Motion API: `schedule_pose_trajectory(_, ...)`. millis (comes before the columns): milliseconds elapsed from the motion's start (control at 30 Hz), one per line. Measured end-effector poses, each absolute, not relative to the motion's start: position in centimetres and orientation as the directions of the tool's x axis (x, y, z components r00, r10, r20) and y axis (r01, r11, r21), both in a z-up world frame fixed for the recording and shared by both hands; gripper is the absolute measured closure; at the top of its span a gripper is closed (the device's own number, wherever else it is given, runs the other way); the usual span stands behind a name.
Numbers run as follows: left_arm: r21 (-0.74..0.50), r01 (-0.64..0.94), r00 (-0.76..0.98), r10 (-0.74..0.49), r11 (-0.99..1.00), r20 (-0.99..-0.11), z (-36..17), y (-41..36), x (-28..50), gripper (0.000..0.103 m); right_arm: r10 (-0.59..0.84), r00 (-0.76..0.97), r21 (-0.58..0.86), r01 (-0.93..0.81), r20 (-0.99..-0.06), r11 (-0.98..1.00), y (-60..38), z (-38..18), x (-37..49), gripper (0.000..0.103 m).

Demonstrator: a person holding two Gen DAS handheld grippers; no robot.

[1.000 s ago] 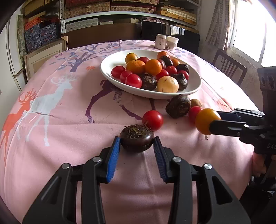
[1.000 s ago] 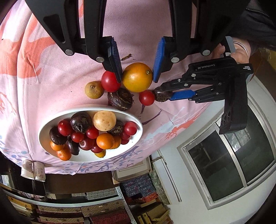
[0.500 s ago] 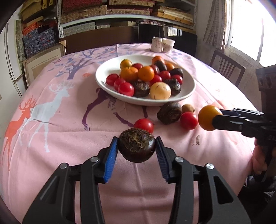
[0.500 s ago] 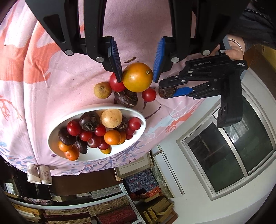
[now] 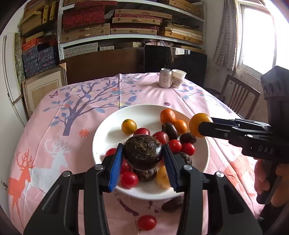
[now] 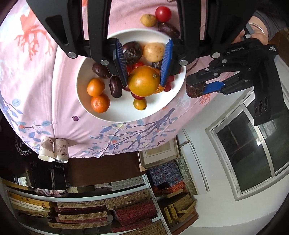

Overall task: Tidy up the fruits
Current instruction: 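Carry a dark plum to the plate with the left tool while the right tool carries a yellow tomato, then carry a red tomato to the plate with the left tool while the right tool carries a red tomato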

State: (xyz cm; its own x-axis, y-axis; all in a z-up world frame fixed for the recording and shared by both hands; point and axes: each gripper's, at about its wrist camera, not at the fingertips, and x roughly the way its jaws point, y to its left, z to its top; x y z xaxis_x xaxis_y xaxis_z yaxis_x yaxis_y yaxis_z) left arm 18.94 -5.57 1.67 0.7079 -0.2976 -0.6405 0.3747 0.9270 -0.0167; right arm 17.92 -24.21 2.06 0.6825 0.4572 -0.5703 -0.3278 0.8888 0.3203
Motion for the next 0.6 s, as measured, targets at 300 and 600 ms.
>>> schedule_pose_trajectory(300,-0.047,0.337,0.696,-0.282,0.940,-0.660,0.2,-2.8,17.8,0.035,0.438,0.670,0.322,-0.298,-0.599,0.898,-25.1,0.9,16.3,0.062)
schedule_pose_trajectory(600,0.143,0.474,0.631,-0.221,0.869,-0.744,-5.3,-2.7,10.2,0.034,0.465,0.588,0.269,-0.393,-0.662,0.879,-22.5,-2.5,7.9,0.062)
